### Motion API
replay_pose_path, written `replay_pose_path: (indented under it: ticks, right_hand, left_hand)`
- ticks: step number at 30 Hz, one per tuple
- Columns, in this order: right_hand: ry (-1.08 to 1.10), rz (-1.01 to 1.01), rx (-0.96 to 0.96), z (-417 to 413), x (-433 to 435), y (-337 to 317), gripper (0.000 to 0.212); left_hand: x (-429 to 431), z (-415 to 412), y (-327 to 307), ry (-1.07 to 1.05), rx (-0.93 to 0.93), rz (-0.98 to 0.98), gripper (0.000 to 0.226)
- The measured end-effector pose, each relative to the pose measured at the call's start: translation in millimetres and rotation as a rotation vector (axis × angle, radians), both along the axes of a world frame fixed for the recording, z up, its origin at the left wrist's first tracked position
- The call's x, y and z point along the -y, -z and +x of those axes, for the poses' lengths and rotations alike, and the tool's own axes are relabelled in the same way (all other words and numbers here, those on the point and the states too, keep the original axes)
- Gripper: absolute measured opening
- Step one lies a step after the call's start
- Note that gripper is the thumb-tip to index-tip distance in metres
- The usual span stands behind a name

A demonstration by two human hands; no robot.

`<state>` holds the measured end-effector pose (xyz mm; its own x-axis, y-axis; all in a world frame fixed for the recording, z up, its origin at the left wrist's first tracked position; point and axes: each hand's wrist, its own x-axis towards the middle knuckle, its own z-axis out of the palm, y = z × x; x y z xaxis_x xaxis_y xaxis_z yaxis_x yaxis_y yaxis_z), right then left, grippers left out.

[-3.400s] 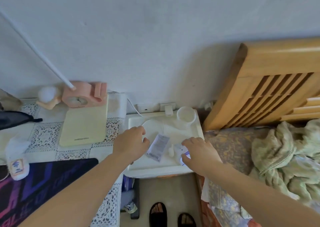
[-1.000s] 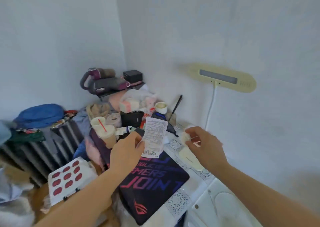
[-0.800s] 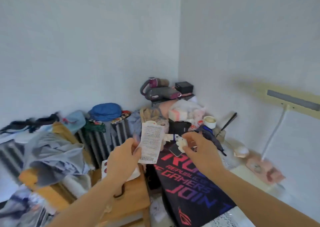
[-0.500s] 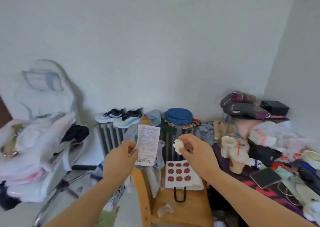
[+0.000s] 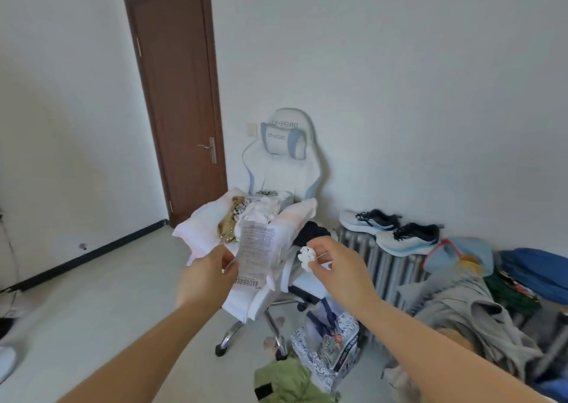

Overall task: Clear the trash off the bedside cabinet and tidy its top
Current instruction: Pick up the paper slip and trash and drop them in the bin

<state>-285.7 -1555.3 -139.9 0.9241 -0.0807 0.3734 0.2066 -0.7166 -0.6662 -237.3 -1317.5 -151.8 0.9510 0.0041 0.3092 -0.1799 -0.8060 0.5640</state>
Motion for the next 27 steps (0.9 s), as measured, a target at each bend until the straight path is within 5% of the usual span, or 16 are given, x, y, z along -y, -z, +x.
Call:
replay_pose_path:
  ticks: [27]
  right_hand:
    - [-0.644, 0.016, 0.036, 449.9, -286.0, -14.7, 0.020]
  left_hand:
    - [-260.1, 285.1, -24.3, -0.683, 0.087, 0.012, 0.009]
